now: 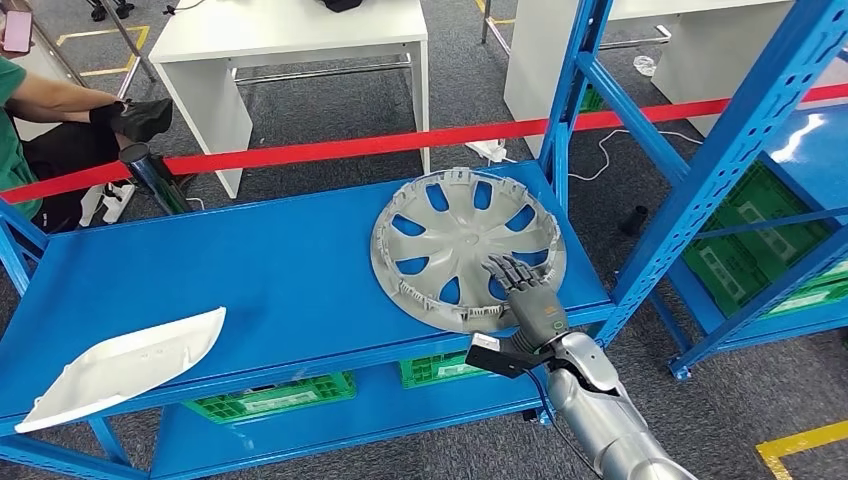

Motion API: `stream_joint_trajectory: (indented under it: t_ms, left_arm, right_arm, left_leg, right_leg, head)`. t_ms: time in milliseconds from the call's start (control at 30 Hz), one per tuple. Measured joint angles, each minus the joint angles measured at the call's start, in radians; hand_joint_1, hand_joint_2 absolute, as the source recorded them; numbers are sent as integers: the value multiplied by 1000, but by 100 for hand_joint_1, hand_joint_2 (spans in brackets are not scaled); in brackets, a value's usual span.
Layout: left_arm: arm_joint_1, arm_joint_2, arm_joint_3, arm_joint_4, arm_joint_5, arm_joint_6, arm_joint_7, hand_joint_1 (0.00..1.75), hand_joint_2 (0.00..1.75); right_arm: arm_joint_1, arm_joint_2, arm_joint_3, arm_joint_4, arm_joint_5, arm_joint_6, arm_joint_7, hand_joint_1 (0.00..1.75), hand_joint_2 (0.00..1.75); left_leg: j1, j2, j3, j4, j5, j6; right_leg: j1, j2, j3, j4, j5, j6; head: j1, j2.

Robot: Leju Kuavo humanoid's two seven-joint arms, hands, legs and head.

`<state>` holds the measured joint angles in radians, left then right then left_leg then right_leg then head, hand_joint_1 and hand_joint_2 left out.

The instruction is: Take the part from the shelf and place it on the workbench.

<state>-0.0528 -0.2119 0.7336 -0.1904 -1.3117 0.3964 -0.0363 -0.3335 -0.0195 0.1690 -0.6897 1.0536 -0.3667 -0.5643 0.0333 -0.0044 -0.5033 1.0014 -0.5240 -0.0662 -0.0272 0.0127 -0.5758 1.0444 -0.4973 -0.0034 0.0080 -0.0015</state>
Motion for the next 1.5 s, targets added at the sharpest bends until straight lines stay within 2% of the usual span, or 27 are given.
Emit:
stream_joint_trajectory:
  t_ms: [67, 200, 1300, 1433, 1500]
  left_arm:
    - [0, -1, 0, 0, 0, 0, -2, 0, 0]
    - [0, -5, 0, 0, 1, 0, -7, 0, 0]
    - [-1, -9, 4, 0, 10, 21, -34, 0, 0]
    - [-1, -11, 4, 0, -14, 56, -9, 0, 175]
    - [-1, -12, 3, 0, -21, 91, 5, 0, 175]
  right_arm:
    - [-2, 0, 0, 0, 0, 1, 0, 1, 175]
    - [-6, 0, 0, 0, 1, 7, 3, 175, 175]
    - [-15, -7, 44, -6, 36, 20, 34, 175, 175]
    - [-15, -8, 45, -6, 41, 14, 37, 175, 175]
    - [-14, -8, 45, -7, 45, 11, 39, 175, 175]
  left_leg:
    - [0, 0, 1, 0, 0, 1]
    - [0, 0, 2, 1, -1, 1]
    - [-1, -1, 1, 1, -1, 5]
    - [-1, -1, 2, 1, -1, 5]
    - [-1, -1, 2, 1, -1, 5]
  right_leg:
    - [0, 0, 1, 0, 0, 0]
    - [0, 0, 3, -1, 0, 1]
    - [0, -1, 5, -5, 1, 6]
    - [0, -1, 5, -5, 1, 6]
    - [0, -1, 5, -5, 1, 6]
  head:
    - [0, 0]
    - [0, 0]
    - [0, 0]
    - [0, 0]
    - [0, 0]
